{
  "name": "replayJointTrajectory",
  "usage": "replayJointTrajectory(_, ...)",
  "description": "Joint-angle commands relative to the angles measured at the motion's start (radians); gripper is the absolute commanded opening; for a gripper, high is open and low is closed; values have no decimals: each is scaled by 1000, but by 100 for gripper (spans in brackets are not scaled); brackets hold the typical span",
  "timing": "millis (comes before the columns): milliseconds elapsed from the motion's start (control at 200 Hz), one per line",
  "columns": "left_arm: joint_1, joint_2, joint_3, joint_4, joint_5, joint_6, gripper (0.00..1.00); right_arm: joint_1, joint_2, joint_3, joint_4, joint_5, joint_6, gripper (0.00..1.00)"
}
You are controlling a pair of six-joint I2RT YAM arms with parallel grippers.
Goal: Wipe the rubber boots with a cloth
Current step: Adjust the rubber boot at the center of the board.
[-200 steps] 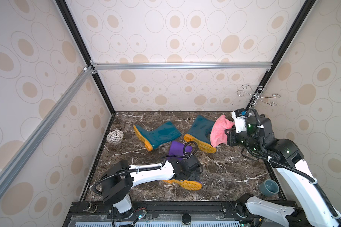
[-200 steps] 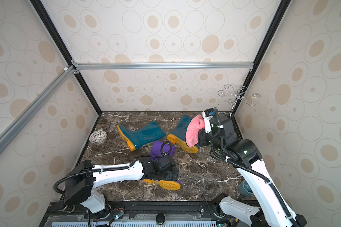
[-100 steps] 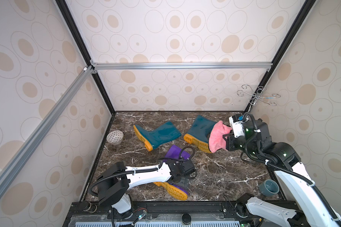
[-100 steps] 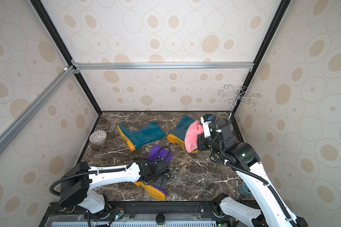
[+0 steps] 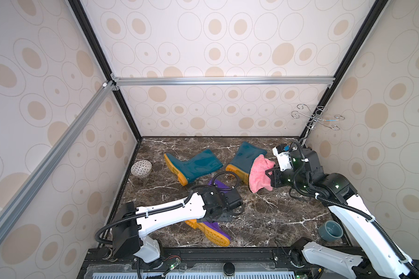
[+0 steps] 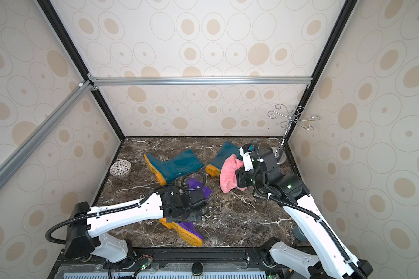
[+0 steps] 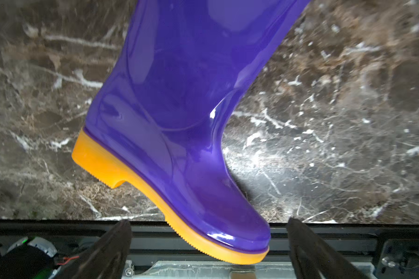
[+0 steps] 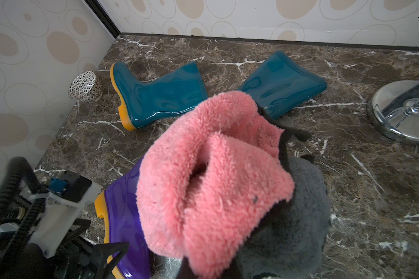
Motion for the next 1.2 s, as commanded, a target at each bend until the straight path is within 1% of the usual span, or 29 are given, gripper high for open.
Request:
replayJointTrajectory(0, -17, -13, -48, 42, 44, -132, 100, -1, -10, 3, 11, -30, 7, 0)
replayJointTrajectory(135, -40, 20, -100, 129, 89, -148, 91, -1, -27, 5, 12, -30, 4, 0)
replayJointTrajectory(205, -53, 40, -103, 133, 88, -167, 91, -1, -36, 6, 19, -37, 0, 0)
replayJointTrajectory(365, -62, 86, -113, 171, 98, -160, 91, -1, -39, 5, 24, -61, 2, 0)
replayJointTrajectory(425, -69, 100, -122, 176, 95, -155, 90, -1, -43, 0, 26, -66, 2, 0)
replayJointTrajectory(465, -72, 105, -137, 174, 95, -156, 88, -1, -46, -1, 27, -68, 0, 0)
replayJointTrajectory(565, -72, 90, -209, 215, 114, -151, 77, -1, -49, 0, 19, -65, -7, 0)
replayJointTrajectory(605, -72, 82, -231, 233, 118, -145, 71, -1, -50, 1, 19, -68, -6, 0)
replayJointTrajectory(665, -73, 72, -244, 248, 123, -135, 70, -1, -50, 0, 20, -73, -4, 0)
replayJointTrajectory(705, -75, 74, -240, 246, 117, -115, 63, -1, -48, -1, 22, -75, -4, 0)
replayJointTrajectory(725, -77, 77, -233, 237, 110, -110, 60, -1, -48, -3, 23, -76, -3, 0)
replayJointTrajectory(755, -79, 82, -226, 227, 96, -93, 59, -1, -48, -5, 25, -76, -1, 0)
replayJointTrajectory(775, -81, 87, -222, 218, 87, -78, 55, -1, -47, -5, 26, -76, 0, 0)
replayJointTrajectory(820, -81, 96, -214, 182, 55, -58, 51, -1, -45, -7, 29, -85, 5, 0)
replayJointTrajectory(850, -86, 98, -211, 162, 26, -43, 47, -1, -44, -11, 31, -91, 7, 0)
replayJointTrajectory(880, -86, 96, -213, 143, 0, -29, 39, -1, -41, -14, 36, -98, 11, 0)
replayJointTrajectory(905, -88, 94, -218, 125, -24, -18, 36, -1, -39, -19, 39, -106, 15, 0)
replayJointTrajectory(945, -85, 86, -226, 100, -60, -6, 33, -2, -32, -27, 45, -130, 22, 0)
replayJointTrajectory(1005, -85, 77, -237, 76, -113, 8, 33, -1, -18, -42, 60, -179, 35, 0)
replayJointTrajectory(1095, -64, 72, -245, 129, -123, 81, 32, 5, 6, -96, 132, -274, 85, 0)
replayJointTrajectory(1135, -54, 76, -236, 129, -143, 94, 25, 15, 21, -116, 166, -296, 104, 0)
replayJointTrajectory(1195, -50, 75, -218, 148, -169, 132, 23, 53, 44, -137, 217, -291, 113, 0)
